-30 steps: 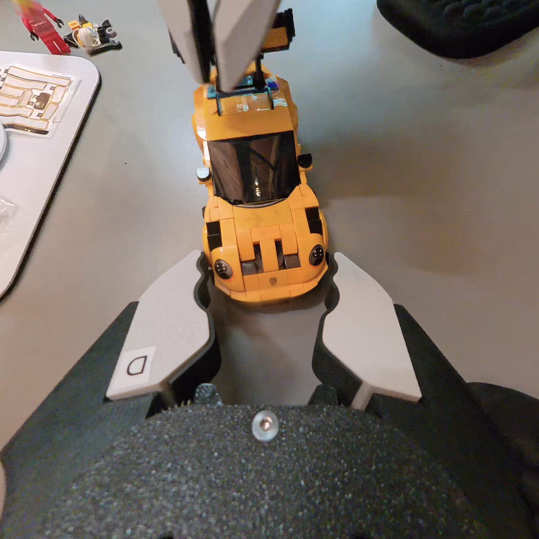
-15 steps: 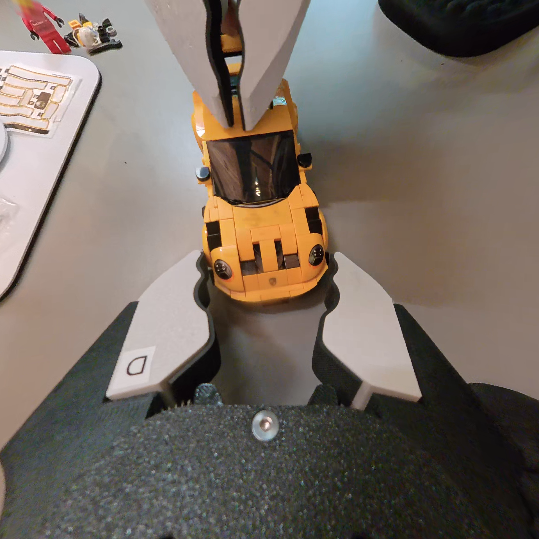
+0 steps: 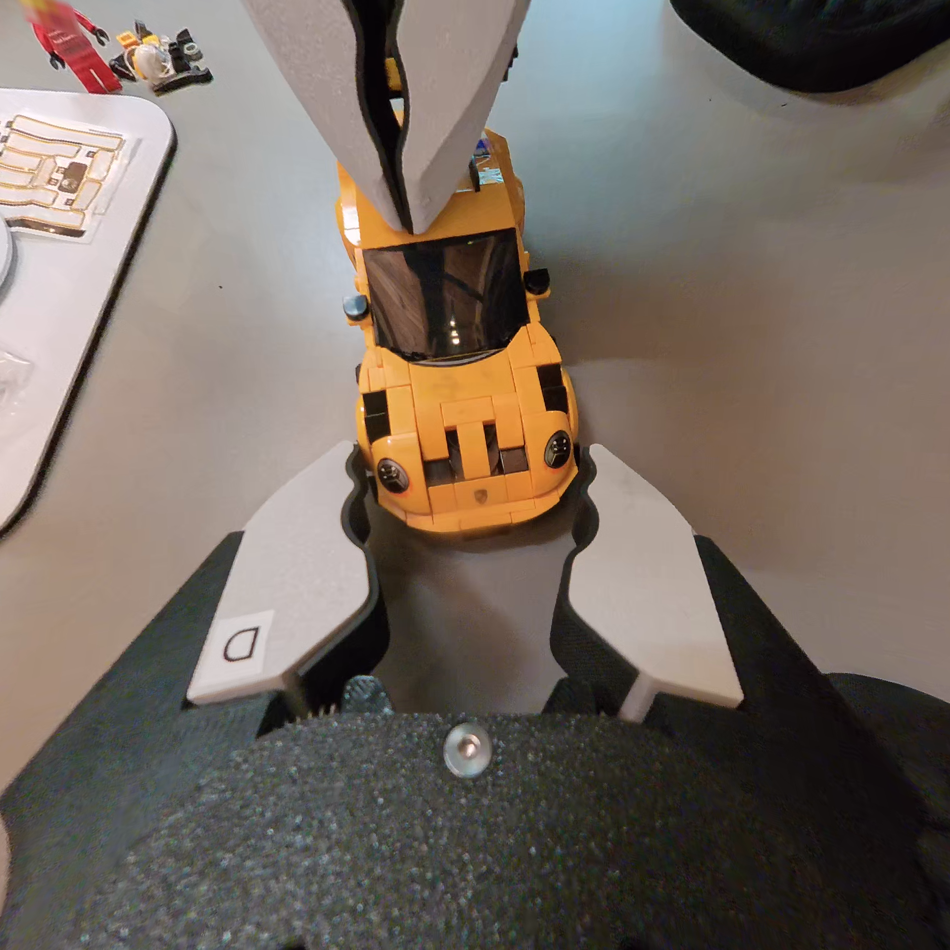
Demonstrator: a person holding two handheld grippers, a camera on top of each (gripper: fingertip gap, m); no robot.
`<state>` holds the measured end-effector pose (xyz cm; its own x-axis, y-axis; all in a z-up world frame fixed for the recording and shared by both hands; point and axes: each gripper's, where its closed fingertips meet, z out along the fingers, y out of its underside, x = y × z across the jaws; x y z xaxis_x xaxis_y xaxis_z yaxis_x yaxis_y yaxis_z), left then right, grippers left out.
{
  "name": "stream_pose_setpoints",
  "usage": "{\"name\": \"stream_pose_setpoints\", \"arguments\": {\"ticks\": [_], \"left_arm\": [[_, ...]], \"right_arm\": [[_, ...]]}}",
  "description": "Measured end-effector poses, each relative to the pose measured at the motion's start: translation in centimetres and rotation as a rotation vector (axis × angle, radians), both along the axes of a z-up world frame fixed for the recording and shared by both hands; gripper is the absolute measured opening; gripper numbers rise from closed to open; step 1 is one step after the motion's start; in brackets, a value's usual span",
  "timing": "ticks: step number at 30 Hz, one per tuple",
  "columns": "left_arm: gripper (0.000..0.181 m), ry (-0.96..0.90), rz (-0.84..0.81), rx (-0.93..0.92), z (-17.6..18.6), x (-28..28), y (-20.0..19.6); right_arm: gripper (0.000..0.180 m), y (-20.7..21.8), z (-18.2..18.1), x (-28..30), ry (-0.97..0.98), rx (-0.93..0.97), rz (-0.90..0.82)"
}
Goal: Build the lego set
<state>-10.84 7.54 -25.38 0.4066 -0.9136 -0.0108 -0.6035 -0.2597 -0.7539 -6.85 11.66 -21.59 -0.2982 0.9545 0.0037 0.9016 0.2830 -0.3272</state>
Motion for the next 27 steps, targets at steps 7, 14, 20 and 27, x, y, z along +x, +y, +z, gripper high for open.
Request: {"name": "stream_pose_setpoints", "arguments": {"ticks": [7, 14, 20, 27], "left_arm": [[0.081, -0.007, 0.015, -0.001, -0.1, -0.2, 0.3], [0.089, 0.042, 0.143, 0.101, 0.5, -1.5, 1.8], [0.083, 0.117, 0.156, 0.044, -0.1, 0.6, 1.8], [0.079, -0.086, 0.244, -0.234, 1.2, 2.5, 2.3]], "right_arm": [[0.004, 0.8, 4.5, -1.0, 0.425, -0.033, -0.184], [0.045, 1.2, 9.5, 8.4, 1.003, -0.036, -0.563], [0.048, -3.2, 9.7, 14.0, 1.213, -0.103, -0.740], [0.040, -5.1, 10.0, 15.8, 1.225, -0.035, -0.764]]}}
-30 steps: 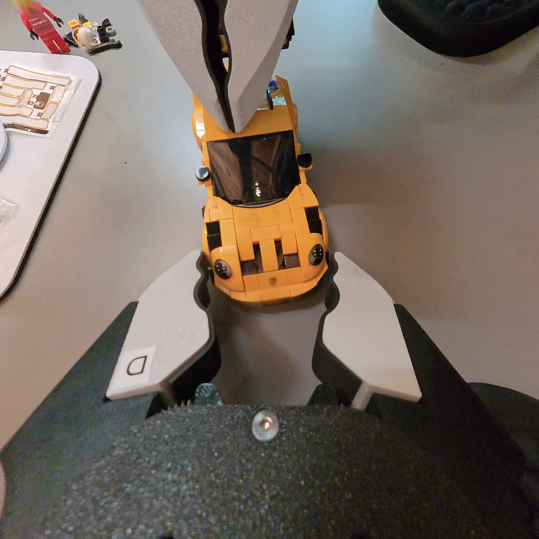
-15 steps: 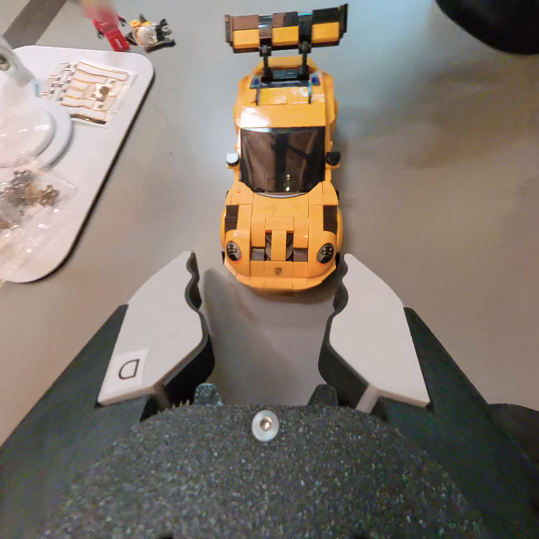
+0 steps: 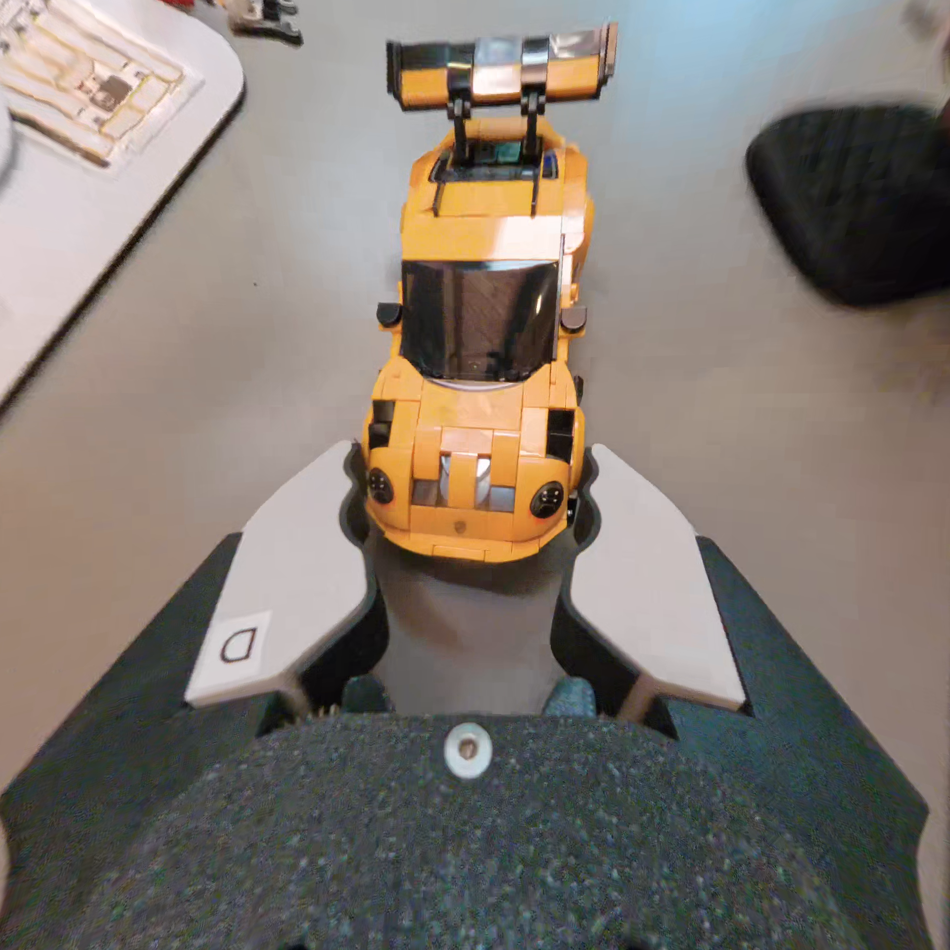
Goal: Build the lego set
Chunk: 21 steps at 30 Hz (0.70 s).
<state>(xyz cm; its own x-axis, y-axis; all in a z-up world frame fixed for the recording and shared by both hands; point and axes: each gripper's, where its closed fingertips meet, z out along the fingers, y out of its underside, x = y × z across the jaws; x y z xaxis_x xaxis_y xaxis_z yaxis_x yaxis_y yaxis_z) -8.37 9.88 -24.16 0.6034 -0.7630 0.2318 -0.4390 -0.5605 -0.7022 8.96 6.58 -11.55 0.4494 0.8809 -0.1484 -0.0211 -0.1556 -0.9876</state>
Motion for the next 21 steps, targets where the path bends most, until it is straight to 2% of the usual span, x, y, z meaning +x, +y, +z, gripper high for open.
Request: {"name": "stream_pose_setpoints", "arguments": {"ticks": [4, 10, 13, 21], "left_arm": [[0.079, -0.221, 0.155, -0.210, 1.6, 0.5, 1.0], [0.079, -0.252, 0.261, -0.242, 1.7, 1.5, 1.3], [0.079, -0.256, 0.279, -0.249, 1.7, 1.7, 1.2], [0.079, -0.275, 0.309, -0.265, 1.5, 2.1, 1.1]], "right_arm": [[0.035, 0.2, -1.4, -1.5, -0.098, -0.038, -0.078], [0.000, 0.4, -3.9, -5.9, -0.254, -0.074, -0.162], [0.000, 0.4, -5.5, -8.0, -0.304, -0.164, -0.147], [0.000, 0.1, -6.7, -11.4, -0.384, -0.147, -0.163]]}}
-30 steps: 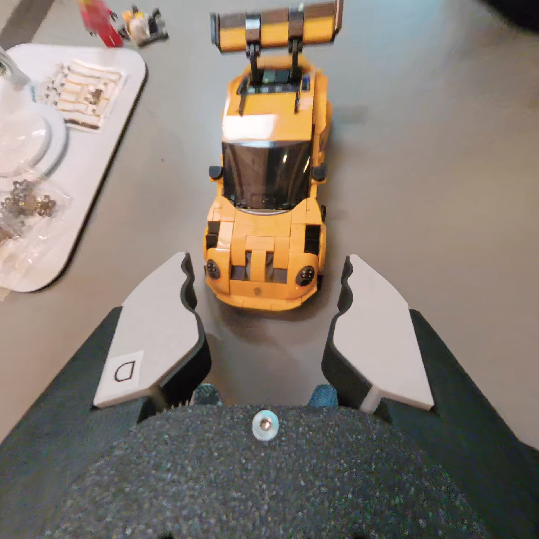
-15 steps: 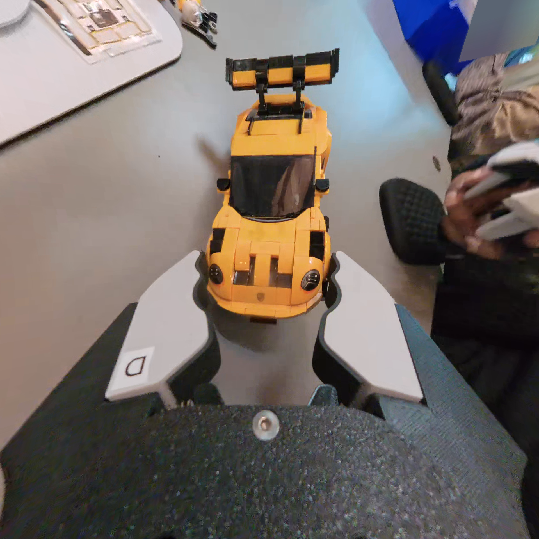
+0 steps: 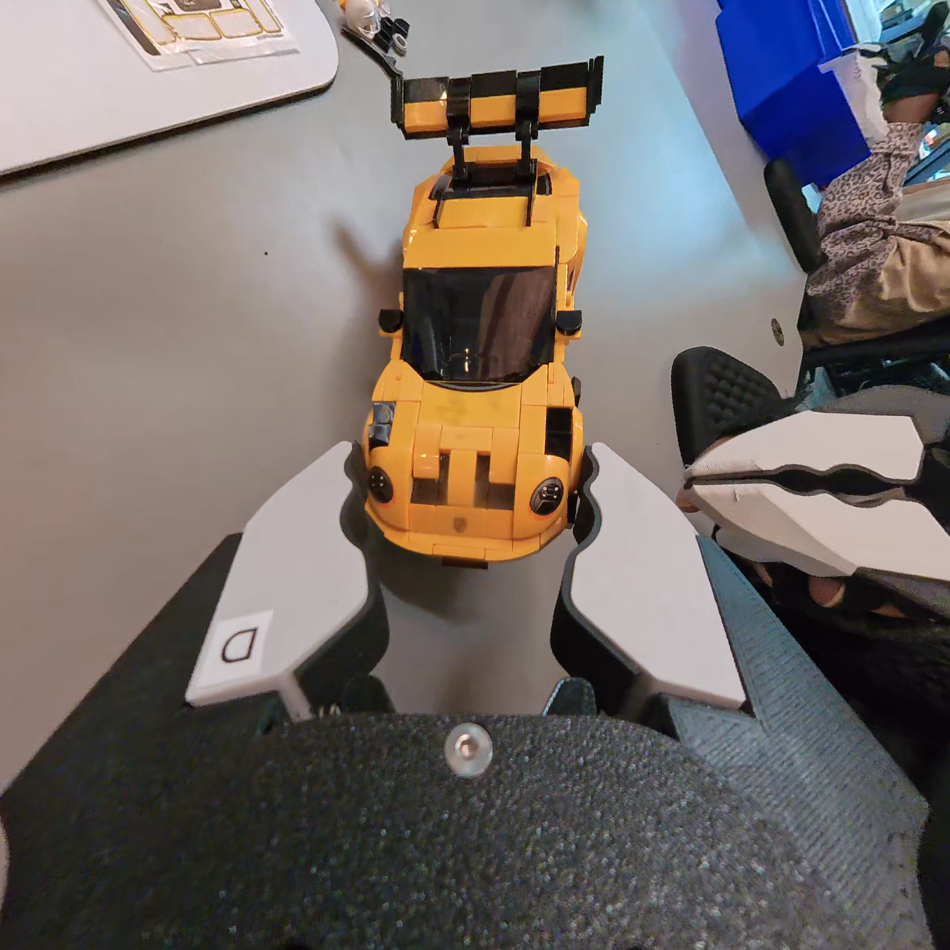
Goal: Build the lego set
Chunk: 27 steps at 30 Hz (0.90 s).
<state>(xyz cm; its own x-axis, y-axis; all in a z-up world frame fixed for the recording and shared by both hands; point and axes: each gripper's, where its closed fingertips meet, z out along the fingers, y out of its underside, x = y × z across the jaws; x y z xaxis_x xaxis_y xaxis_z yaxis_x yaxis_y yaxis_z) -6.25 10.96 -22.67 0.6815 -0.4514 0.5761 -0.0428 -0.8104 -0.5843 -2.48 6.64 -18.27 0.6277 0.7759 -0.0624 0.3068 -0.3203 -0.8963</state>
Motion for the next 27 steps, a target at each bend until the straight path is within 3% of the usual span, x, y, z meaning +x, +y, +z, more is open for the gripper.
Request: {"name": "stream_pose_setpoints", "arguments": {"ticks": [12, 27], "left_arm": [[0.079, 0.082, -0.025, 0.038, -0.5, 0.2, -0.3], [0.079, -0.016, -0.116, 0.032, -0.1, 0.0, -0.8]], "right_arm": [[0.000, 1.3, -0.3, 1.3, -0.032, 0.033, -0.070], [0.000, 2.5, -0.1, 4.4, 0.014, 0.012, -0.126]]}}
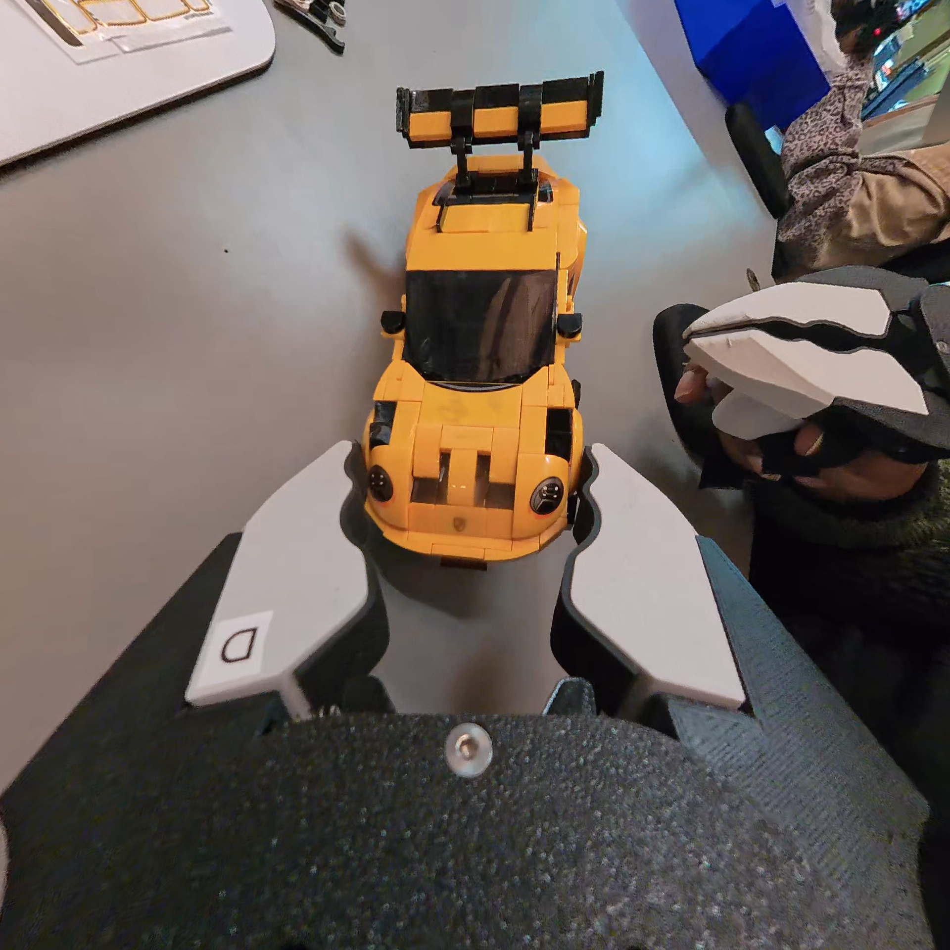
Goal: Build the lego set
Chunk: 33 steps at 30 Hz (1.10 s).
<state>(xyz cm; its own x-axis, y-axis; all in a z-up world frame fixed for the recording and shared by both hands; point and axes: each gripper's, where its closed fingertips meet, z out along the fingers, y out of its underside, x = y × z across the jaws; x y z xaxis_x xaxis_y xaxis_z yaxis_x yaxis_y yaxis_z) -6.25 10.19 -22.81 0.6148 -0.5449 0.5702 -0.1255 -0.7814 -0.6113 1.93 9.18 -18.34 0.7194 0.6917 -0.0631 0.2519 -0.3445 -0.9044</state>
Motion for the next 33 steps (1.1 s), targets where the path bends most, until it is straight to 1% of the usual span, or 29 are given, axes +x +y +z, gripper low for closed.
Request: {"name": "stream_pose_setpoints", "arguments": {"ticks": [6, 14, 22, 26, 30, 33], "left_arm": [[0.079, 0.035, 0.014, 0.038, 0.1, 0.3, 0.1], [0.079, 0.168, -0.038, 0.218, 0.1, 0.2, 0.6], [0.079, 0.416, -0.120, 0.475, -0.5, 0.2, 1.4], [0.079, 0.462, -0.152, 0.521, -1.3, -0.5, 1.9], [0.075, 0.560, -0.145, 0.574, -2.2, -2.1, 2.8], [0.075, 0.540, -0.150, 0.586, -2.1, -2.1, 2.8]], "right_arm": [[0.000, -0.5, 0.0, -0.5, -0.003, 0.003, 0.021], [0.000, -1.3, -0.4, -1.5, 0.000, 0.002, 0.053], [0.000, -1.5, -0.3, -1.5, 0.029, 0.021, 0.060], [0.000, -1.2, 0.3, -0.7, 0.038, 0.036, 0.045], [0.000, -0.4, 0.8, 0.5, 0.052, 0.050, 0.017], [0.000, -0.2, 1.0, 1.0, 0.063, 0.051, 0.008]]}}
